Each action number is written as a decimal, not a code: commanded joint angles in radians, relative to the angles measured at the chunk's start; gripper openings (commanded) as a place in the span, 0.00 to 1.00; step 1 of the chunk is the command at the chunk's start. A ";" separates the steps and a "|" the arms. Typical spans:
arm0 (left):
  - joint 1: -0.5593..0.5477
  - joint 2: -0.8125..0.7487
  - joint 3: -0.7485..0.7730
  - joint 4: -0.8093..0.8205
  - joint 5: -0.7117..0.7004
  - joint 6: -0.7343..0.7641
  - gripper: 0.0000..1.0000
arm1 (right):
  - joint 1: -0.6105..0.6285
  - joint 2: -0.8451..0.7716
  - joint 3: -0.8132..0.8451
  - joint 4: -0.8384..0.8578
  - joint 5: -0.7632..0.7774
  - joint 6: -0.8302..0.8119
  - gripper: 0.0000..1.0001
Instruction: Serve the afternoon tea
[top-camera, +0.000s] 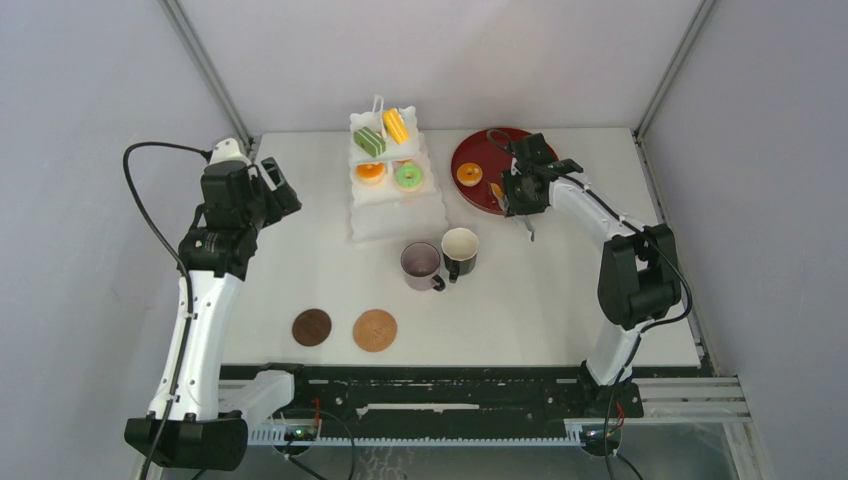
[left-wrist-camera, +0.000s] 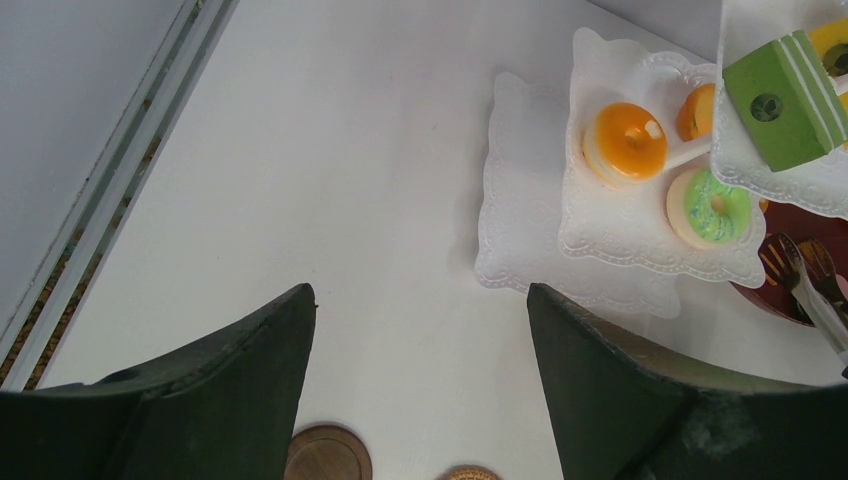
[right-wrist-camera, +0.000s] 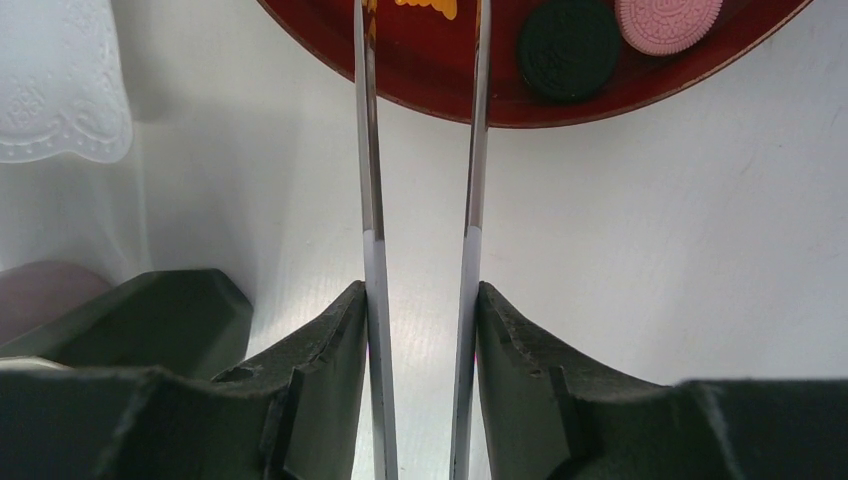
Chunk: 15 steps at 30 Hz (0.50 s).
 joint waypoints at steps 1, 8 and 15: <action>-0.002 -0.004 0.022 0.037 0.008 -0.006 0.82 | 0.010 -0.006 0.039 0.002 0.042 -0.026 0.49; -0.002 -0.003 0.020 0.039 0.009 -0.007 0.82 | 0.008 0.012 0.044 -0.016 0.053 -0.036 0.50; -0.002 -0.003 0.019 0.041 0.009 -0.009 0.82 | -0.001 0.016 0.027 -0.012 0.048 -0.034 0.51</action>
